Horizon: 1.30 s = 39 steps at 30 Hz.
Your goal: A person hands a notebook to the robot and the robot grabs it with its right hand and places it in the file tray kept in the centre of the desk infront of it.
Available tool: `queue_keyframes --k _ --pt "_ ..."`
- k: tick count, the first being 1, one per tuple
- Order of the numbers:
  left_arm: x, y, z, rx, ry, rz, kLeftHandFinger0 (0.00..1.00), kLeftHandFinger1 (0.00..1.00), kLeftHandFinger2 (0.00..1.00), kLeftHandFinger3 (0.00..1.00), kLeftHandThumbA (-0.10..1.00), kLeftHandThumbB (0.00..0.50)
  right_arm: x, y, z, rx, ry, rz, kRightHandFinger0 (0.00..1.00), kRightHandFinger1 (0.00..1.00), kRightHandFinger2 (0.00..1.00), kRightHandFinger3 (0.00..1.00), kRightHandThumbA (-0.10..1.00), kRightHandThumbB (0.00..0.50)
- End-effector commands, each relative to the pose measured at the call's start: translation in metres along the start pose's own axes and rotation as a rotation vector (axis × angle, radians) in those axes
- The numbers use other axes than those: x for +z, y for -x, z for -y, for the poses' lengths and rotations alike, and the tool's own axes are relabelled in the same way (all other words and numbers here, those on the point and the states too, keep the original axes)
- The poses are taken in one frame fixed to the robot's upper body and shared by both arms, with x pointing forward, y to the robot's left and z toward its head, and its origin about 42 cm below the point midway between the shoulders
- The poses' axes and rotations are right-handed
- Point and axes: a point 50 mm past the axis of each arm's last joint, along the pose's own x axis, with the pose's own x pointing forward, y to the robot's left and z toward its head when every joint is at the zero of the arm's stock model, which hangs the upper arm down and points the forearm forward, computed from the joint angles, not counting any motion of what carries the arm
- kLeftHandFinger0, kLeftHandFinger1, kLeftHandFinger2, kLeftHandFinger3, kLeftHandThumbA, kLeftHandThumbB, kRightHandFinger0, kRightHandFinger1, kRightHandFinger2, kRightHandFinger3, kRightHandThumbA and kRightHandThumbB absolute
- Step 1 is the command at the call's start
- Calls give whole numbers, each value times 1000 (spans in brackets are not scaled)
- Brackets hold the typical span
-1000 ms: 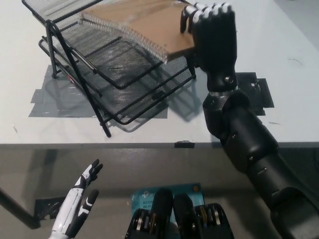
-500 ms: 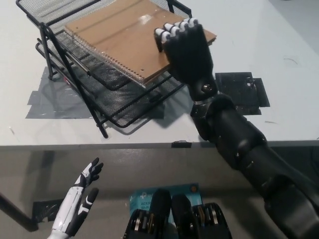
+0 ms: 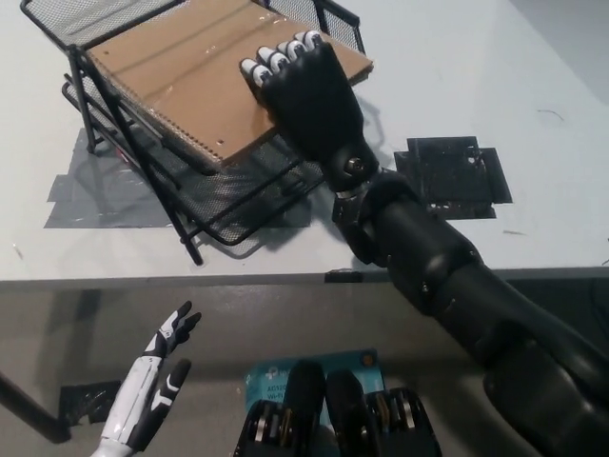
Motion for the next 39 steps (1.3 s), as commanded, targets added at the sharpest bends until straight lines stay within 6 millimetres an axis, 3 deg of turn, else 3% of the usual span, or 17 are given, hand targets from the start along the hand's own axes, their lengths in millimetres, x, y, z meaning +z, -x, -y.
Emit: queue_keyframes --k 1,4,9,17,23,28,29,30,33,34,35,36,38,39 --pt "11 -5 -2 -8 -14 47 967 952 939 1000 1000 268 13 -68 22 -158 -87 31 0 0 61 331 612 0" --pt "11 -4 -1 -9 -9 45 964 948 930 1000 1000 264 7 -78 28 -211 -84 -37 0 0 2 85 615 0" --pt "11 -3 -1 -13 -10 49 943 945 934 1000 1000 256 -1 -86 32 -237 -86 -114 0 0 0 2 738 0" --pt "12 -4 -1 -19 -3 45 968 949 937 1000 1000 264 -12 -88 33 -249 -87 -153 0 0 4 29 725 0" --pt "12 -7 -1 -22 -8 62 953 930 921 1000 1000 248 -19 -82 27 -210 -39 -156 0 0 0 8 630 0" --pt "14 -9 -2 -24 -13 69 974 935 910 1000 1000 246 -17 -61 12 -94 -9 -130 0 0 21 5 645 0" --pt "14 -9 -2 -24 -11 71 973 933 910 1000 1000 247 -15 -56 8 -65 3 -120 0 0 29 32 613 0" --pt "14 -9 -2 -24 -10 72 961 922 905 1000 1000 250 -12 -46 2 -13 28 -93 0 0 17 129 578 0" --pt "15 -9 -2 -22 -2 75 949 915 900 1000 989 253 -7 -30 -8 79 48 -50 0 0 0 72 500 7" --pt "15 -8 -2 -22 -2 73 944 916 901 1000 990 258 -7 -30 -9 104 54 -44 0 0 0 62 535 1" --pt "15 -8 -3 -23 -3 71 941 916 902 1000 991 261 -7 -31 -13 188 70 -34 0 0 29 107 695 7" --pt "16 -9 -3 -23 -3 70 941 916 902 1000 991 261 -8 -32 -13 209 75 -32 0 0 29 107 695 7" --pt "16 -10 -4 -25 -7 70 943 915 903 1000 996 268 -10 -43 -13 334 -23 -83 29 97 256 467 887 170" --pt "16 -11 -5 -26 -11 72 951 917 903 1000 1000 268 -10 -49 -10 373 -76 -96 310 454 628 761 884 385"
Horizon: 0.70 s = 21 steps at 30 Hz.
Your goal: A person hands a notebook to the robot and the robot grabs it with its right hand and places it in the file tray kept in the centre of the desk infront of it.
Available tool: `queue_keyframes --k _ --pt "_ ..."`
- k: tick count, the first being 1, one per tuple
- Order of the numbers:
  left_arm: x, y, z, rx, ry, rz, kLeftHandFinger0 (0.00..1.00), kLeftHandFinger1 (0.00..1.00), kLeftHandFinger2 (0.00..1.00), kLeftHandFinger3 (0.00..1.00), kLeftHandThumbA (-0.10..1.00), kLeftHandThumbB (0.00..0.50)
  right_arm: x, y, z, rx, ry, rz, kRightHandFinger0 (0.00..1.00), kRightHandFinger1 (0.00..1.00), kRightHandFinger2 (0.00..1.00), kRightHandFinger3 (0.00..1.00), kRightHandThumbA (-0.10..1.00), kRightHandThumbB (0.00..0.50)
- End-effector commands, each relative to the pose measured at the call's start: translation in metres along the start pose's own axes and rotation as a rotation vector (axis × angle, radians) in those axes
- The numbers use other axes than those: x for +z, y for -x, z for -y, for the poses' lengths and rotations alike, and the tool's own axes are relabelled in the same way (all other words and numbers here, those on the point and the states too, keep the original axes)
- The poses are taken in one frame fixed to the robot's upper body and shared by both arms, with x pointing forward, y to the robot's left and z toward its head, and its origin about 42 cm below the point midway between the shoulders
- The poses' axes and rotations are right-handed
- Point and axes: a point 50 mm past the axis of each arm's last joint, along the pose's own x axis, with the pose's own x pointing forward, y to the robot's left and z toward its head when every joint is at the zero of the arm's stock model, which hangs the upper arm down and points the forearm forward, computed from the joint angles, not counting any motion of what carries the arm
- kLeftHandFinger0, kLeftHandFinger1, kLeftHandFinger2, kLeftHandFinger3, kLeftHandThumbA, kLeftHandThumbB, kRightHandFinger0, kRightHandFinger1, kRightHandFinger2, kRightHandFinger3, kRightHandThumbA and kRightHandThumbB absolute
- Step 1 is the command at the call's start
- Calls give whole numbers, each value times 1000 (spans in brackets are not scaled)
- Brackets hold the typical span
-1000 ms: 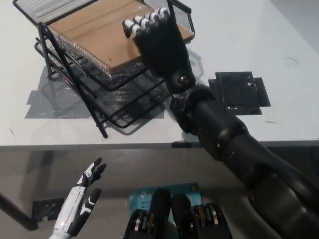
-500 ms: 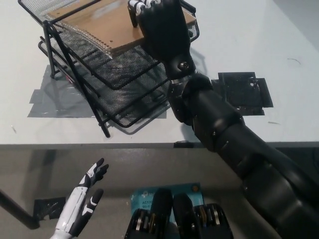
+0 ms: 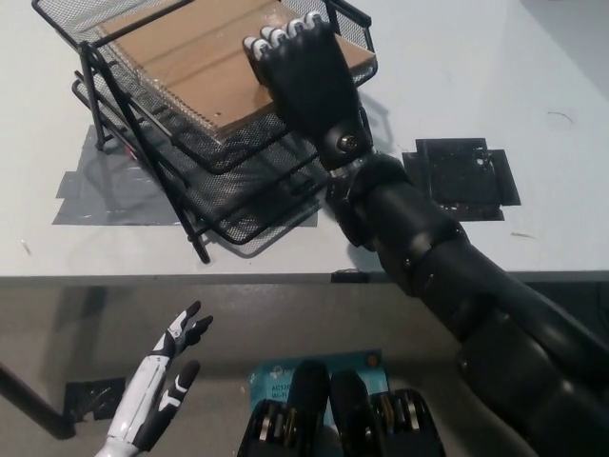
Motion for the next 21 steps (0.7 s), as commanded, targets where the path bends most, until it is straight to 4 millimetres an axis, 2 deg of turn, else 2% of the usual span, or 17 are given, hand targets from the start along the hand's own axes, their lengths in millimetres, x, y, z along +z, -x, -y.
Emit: queue_keyframes --k 1,3,4,8,9,10,11,13,14,16,18,21 --pt "12 -9 -9 -1 -16 61 956 920 905 1000 1000 275 6 -51 26 369 -239 -26 1000 1000 1000 1000 877 459" --pt "12 -10 -9 2 -12 60 956 919 905 1000 1000 275 9 -62 47 480 -343 -24 1000 1000 1000 1000 893 496" --pt "12 -10 -9 2 -10 59 957 919 904 1000 1000 275 10 -63 51 496 -352 -26 1000 1000 1000 1000 897 499" --pt "12 -8 -9 -9 -21 57 970 937 918 1000 1000 272 16 -79 111 546 -480 4 1000 1000 1000 1000 931 500" --pt "12 -7 -10 -16 -29 58 970 940 924 1000 1000 266 15 -84 136 543 -528 33 1000 1000 1000 1000 973 500" --pt "12 -7 -10 -20 -33 59 969 941 925 1000 1000 266 14 -86 147 540 -549 47 1000 1000 1000 1000 976 500" --pt "12 -8 -9 -22 -34 68 963 937 922 1000 1000 257 11 -89 168 538 -585 69 1000 1000 1000 1000 991 500" --pt "12 -9 -9 -22 -32 70 961 936 920 1000 1000 249 9 -91 182 537 -608 79 1000 1000 1000 1000 1000 500" --pt "12 -9 -9 -20 -25 66 942 923 917 1000 999 249 3 -95 200 537 -662 88 1000 1000 1000 1000 1000 500" --pt "12 -10 -9 -18 -18 62 955 925 912 1000 985 253 -2 -97 214 541 -706 92 1000 1000 1000 1000 1000 500" --pt "11 -11 -9 -17 -16 58 970 929 900 1000 991 266 -13 -101 235 567 -704 87 1000 1000 1000 1000 1000 500" --pt "12 -13 -10 -16 -26 57 963 926 894 1000 1000 265 -26 -101 255 604 -707 101 1000 1000 1000 1000 1000 500"
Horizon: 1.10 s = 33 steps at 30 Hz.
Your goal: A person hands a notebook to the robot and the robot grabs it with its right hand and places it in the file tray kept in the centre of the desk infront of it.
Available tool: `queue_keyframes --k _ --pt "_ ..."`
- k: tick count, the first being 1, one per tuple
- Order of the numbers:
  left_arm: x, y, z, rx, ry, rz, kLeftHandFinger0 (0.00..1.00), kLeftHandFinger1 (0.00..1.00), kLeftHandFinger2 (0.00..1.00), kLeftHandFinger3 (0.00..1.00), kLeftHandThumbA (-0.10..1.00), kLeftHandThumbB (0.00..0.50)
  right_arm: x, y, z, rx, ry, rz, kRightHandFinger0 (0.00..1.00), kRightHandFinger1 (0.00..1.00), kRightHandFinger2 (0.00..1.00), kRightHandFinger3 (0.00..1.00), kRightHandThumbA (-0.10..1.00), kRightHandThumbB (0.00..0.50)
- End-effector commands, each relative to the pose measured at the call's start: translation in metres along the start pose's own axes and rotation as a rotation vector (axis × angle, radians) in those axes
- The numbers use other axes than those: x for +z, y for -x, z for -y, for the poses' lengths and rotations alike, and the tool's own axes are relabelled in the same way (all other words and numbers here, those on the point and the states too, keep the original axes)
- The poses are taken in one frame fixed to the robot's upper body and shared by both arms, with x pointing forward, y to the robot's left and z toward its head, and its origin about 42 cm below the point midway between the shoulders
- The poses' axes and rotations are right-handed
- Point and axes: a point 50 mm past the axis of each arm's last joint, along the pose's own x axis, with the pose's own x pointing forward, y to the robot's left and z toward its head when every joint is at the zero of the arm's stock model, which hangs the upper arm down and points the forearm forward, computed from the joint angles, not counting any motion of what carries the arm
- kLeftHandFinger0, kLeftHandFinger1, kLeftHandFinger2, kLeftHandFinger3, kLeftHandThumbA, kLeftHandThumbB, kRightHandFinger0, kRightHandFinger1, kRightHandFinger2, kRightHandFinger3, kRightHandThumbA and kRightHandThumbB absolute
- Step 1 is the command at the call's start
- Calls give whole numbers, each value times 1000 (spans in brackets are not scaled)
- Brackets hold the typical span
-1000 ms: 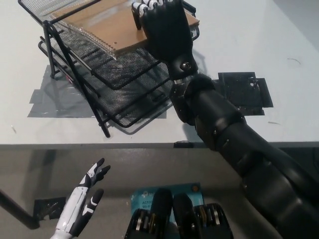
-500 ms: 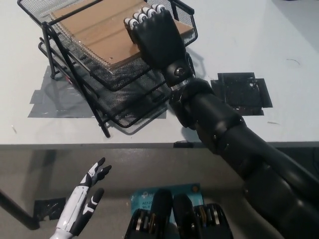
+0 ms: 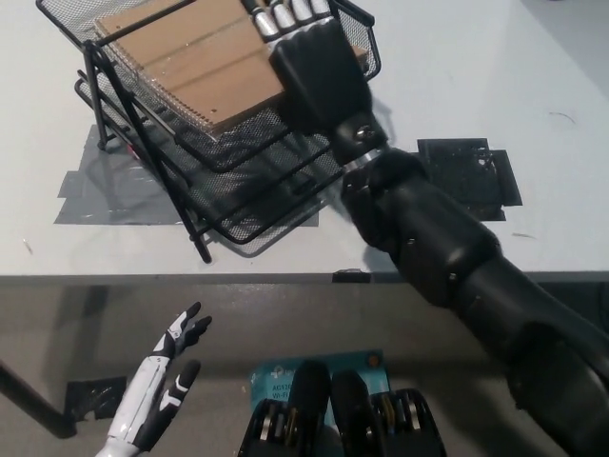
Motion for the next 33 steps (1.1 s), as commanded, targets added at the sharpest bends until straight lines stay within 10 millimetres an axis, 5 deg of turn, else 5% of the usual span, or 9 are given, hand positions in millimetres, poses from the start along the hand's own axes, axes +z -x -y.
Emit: queue_keyframes --k 1,9,16,23,28,33 --pt "14 -14 -10 -14 -27 76 960 925 893 1000 1000 257 36 -75 245 536 -489 194 1000 1000 1000 1000 1000 500" --pt "15 -18 -14 -10 -27 81 928 906 882 1000 994 253 9 -79 307 685 -569 239 1000 1000 1000 1000 950 500" --pt "18 -26 -16 -7 -34 90 953 929 881 1000 992 237 -7 -86 385 740 -516 267 1000 1000 1000 1000 874 500" --pt "19 -27 -17 -12 -40 93 958 936 904 1000 993 226 -11 -75 422 797 -503 302 1000 1000 1000 1000 777 500" --pt "20 -30 -16 -7 -38 101 959 934 904 1000 991 224 -10 -53 436 803 -431 322 1000 1000 1000 1000 814 500" --pt "23 -32 -15 -2 -35 97 953 942 914 1000 992 232 -14 7 448 600 -462 355 1000 1000 1000 1000 1000 500"
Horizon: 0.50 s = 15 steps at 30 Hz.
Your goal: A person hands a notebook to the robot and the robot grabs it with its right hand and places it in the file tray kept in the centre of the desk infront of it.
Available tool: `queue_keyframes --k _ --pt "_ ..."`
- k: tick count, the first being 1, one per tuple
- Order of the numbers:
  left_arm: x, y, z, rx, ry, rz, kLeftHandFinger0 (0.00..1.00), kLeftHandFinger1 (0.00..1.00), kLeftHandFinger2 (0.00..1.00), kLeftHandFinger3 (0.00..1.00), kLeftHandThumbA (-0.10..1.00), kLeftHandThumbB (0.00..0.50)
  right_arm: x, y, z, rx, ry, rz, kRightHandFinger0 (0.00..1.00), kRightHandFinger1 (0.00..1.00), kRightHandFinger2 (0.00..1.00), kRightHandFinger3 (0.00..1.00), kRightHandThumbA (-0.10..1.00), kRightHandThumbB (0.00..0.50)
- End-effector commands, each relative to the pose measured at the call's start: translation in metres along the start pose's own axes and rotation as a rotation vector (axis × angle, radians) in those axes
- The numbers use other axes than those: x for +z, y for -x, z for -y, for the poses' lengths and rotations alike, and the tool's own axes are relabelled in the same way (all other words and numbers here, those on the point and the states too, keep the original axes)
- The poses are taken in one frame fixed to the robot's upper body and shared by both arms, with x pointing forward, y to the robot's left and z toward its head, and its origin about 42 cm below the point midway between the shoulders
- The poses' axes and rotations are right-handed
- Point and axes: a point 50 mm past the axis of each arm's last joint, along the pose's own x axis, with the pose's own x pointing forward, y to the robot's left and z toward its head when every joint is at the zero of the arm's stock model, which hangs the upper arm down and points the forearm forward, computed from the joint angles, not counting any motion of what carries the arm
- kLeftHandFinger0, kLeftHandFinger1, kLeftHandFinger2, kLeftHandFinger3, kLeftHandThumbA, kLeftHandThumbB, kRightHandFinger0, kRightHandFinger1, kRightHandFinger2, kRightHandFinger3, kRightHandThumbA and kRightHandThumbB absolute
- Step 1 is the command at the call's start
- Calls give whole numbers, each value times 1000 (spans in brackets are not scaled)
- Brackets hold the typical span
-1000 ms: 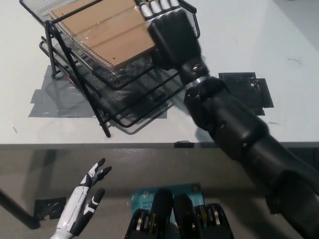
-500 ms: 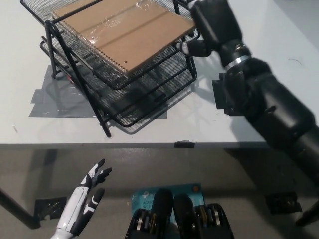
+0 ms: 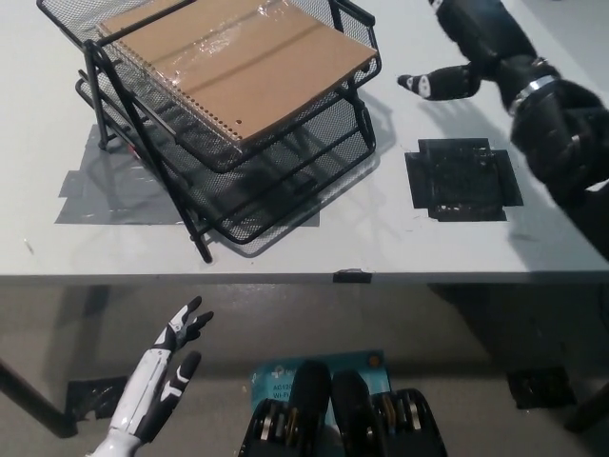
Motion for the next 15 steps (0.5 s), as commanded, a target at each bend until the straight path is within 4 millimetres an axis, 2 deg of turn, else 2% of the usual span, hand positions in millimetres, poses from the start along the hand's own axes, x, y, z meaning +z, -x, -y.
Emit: queue_keyframes --k 1,3,4,5,6,7,8,9,10,11,13,14,15 --pt "24 -24 -14 1 -32 105 955 945 920 1000 995 241 153 184 264 177 -115 645 1000 1000 1000 1000 1000 500" --pt "24 -24 -13 5 -28 107 958 951 927 1000 997 250 149 204 255 101 -148 648 1000 1000 1000 1000 1000 500" --pt "24 -23 -13 8 -26 109 962 963 943 1000 1000 258 148 220 245 23 -151 652 1000 1000 1000 1000 1000 500" --pt "23 -22 -13 16 -21 107 964 972 965 1000 1000 268 145 247 216 -136 -154 691 1000 1000 1000 1000 1000 491" --pt "22 -21 -13 19 -19 105 965 974 969 1000 1000 268 145 254 206 -181 -164 708 1000 1000 1000 1000 1000 491" --pt "21 -19 -13 23 -16 102 962 975 981 1000 1000 274 139 262 192 -220 -202 745 1000 1000 1000 1000 1000 438" --pt "21 -18 -13 24 -15 102 962 975 981 1000 1000 274 136 266 186 -231 -224 763 1000 1000 1000 1000 1000 438" --pt "18 -16 -12 26 -7 99 963 990 1000 1000 1000 288 121 275 156 -329 -302 812 1000 1000 1000 1000 1000 376" --pt "17 -16 -12 26 -4 98 952 994 1000 1000 1000 295 113 281 139 -367 -356 825 1000 1000 1000 1000 1000 361" --pt "15 -14 -10 27 5 96 952 1000 1000 1000 1000 304 105 290 117 -402 -409 818 1000 1000 1000 1000 1000 379" --pt "13 -11 -7 28 13 90 956 1000 1000 1000 1000 312 101 295 103 -409 -437 795 1000 1000 1000 1000 1000 388" --pt "11 -8 -4 27 18 80 965 1000 1000 1000 1000 330 98 301 81 -430 -495 762 1000 1000 1000 1000 1000 422" --pt "10 -7 -3 28 19 75 972 1000 1000 1000 1000 332 97 304 71 -443 -524 742 1000 1000 1000 1000 1000 430"
